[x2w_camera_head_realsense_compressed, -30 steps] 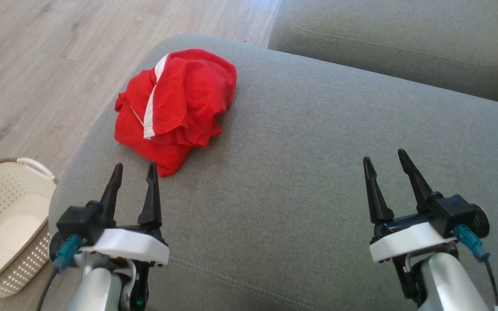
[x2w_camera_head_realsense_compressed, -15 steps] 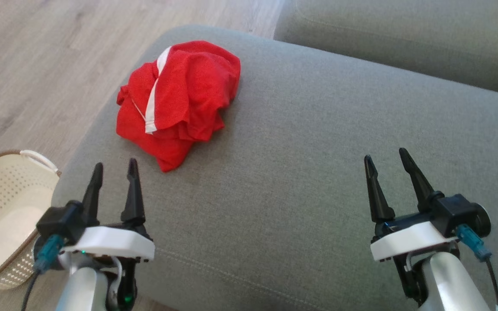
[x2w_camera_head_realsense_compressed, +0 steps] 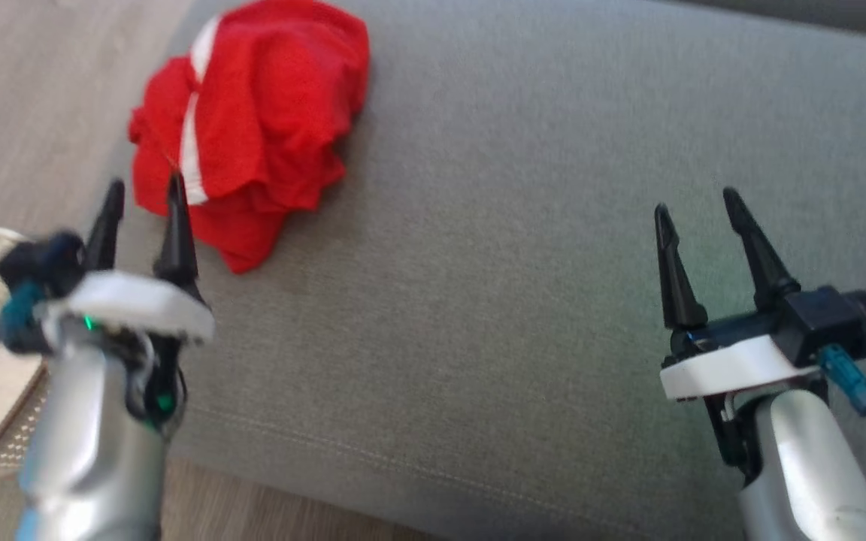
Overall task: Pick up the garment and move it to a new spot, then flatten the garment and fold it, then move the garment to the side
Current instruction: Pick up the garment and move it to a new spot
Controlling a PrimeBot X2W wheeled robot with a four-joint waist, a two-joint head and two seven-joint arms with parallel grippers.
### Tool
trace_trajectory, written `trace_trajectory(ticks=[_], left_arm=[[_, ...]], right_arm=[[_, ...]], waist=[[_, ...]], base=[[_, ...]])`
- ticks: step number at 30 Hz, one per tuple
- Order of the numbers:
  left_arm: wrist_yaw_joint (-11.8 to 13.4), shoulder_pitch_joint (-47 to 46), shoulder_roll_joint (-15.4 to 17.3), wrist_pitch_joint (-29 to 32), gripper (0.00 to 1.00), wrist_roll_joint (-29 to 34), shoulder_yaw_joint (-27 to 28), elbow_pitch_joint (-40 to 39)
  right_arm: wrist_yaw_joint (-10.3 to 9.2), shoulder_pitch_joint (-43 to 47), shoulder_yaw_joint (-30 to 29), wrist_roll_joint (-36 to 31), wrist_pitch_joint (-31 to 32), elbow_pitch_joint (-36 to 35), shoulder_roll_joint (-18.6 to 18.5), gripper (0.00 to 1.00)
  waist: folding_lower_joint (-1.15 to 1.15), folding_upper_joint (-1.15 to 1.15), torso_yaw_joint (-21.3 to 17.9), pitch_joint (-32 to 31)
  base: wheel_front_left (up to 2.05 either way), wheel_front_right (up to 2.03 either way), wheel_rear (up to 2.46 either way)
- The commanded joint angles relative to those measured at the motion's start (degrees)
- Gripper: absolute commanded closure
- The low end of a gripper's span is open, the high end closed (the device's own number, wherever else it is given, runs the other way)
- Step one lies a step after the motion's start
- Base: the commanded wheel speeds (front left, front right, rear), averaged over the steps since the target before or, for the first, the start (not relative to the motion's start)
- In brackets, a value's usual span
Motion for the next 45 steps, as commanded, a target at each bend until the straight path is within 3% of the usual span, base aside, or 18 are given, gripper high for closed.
trace_trajectory(ticks=[1,9,20,21,22,32,45], left_arm=[[-0.51,-3.4,2.33,0.48,0.0,-0.2,1.52,-0.72],[-2.25,-15.76,6.13,5.18,0.0,-3.19,1.53,11.4],[-2.96,-24.74,9.45,4.42,0.0,-4.15,0.06,25.12],[-2.98,-25.17,9.56,4.09,0.58,-4.17,-0.02,26.05],[-2.97,-25.61,9.65,3.43,1.0,-4.15,-0.06,26.76],[-1.9,-26.12,9.78,-1.71,1.0,-3.45,0.12,27.66],[-1.78,-22.47,8.73,-2.19,1.0,-3.27,2.14,8.54]], right_arm=[[-0.04,-1.97,1.11,-0.54,0.21,-2.34,-0.28,0.0],[-0.04,-4.12,1.44,-2.09,1.69,-5.37,-0.28,0.0],[-0.04,-5.01,2.44,-2.0,1.61,-6.31,-0.28,0.0],[-0.04,-4.97,2.46,-1.95,1.53,-6.28,-0.28,0.0],[-0.04,-4.93,2.48,-1.88,1.45,-6.22,-0.28,0.0],[-0.04,-4.06,2.79,-0.25,0.1,-3.15,-0.28,0.0],[-0.04,-2.44,3.41,2.61,-1.84,-0.12,-0.28,0.0]], waist=[[0.0,0.0,-1.89,3.37],[0.0,0.0,-5.03,8.47],[0.0,0.0,-8.46,10.74],[0.0,0.0,-8.62,10.71],[0.0,0.0,-8.79,10.63],[0.0,0.0,-8.95,5.66],[0.0,0.0,-10.14,-2.24]], base=[[0.0,0.0,0.0],[0.0,0.0,0.0],[0.0,0.0,0.0],[0.0,0.0,0.0],[0.0,0.0,0.0],[0.0,0.0,0.0],[0.0,0.0,0.0]])
